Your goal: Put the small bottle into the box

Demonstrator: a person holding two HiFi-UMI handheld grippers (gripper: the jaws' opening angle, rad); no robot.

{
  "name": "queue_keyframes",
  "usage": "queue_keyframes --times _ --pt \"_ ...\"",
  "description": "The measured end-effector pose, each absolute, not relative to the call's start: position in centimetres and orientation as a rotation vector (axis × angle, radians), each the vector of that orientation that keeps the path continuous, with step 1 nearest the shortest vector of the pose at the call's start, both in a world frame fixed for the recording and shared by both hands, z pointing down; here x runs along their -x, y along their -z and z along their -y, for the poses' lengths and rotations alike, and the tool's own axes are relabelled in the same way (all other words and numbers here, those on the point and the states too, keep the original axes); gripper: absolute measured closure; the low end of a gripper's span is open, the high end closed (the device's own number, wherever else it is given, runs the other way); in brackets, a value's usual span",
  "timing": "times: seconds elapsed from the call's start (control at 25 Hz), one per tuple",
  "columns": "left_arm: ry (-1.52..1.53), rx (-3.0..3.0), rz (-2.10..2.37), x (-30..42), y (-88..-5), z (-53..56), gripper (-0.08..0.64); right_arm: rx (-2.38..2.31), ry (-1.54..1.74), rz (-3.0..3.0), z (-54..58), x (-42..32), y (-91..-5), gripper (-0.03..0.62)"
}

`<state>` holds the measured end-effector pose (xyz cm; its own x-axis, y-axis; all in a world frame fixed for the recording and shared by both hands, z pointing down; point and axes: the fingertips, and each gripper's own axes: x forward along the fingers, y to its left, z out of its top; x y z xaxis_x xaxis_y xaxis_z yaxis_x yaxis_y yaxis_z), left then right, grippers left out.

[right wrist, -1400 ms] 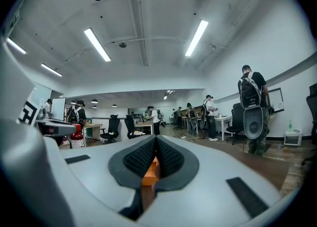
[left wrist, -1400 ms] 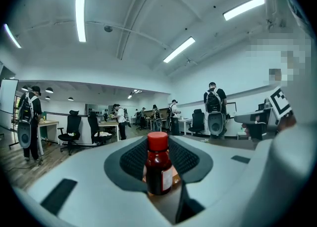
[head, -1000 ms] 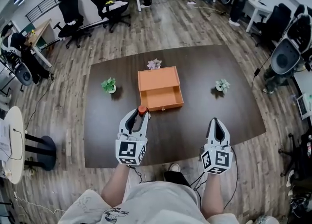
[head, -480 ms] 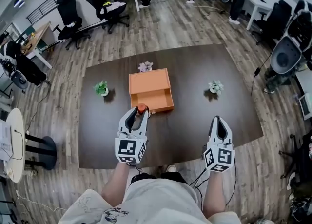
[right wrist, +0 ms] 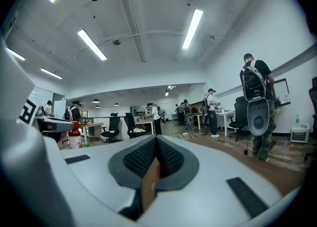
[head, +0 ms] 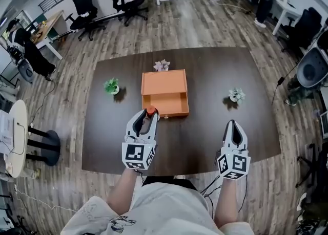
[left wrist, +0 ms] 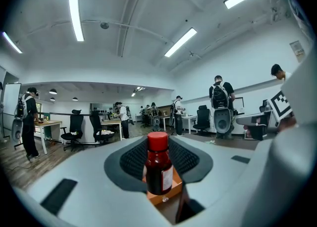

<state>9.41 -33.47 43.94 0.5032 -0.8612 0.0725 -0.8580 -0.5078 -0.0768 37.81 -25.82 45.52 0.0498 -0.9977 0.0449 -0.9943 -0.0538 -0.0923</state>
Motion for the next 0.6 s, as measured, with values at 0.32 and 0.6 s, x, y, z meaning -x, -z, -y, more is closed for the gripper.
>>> queue_keyframes --times 0.32,0.6 --pt "0.113 2.682 -1.569 -8.4 -44.3 36.8 0.43 2.204 0.13 -2.198 30.5 -35.7 -45.4 0.591" --pt "0.135 2.674 -1.601 -7.6 -44.7 37.9 0.43 2.172 0.146 -2.251 32.2 -33.9 -45.9 0.591"
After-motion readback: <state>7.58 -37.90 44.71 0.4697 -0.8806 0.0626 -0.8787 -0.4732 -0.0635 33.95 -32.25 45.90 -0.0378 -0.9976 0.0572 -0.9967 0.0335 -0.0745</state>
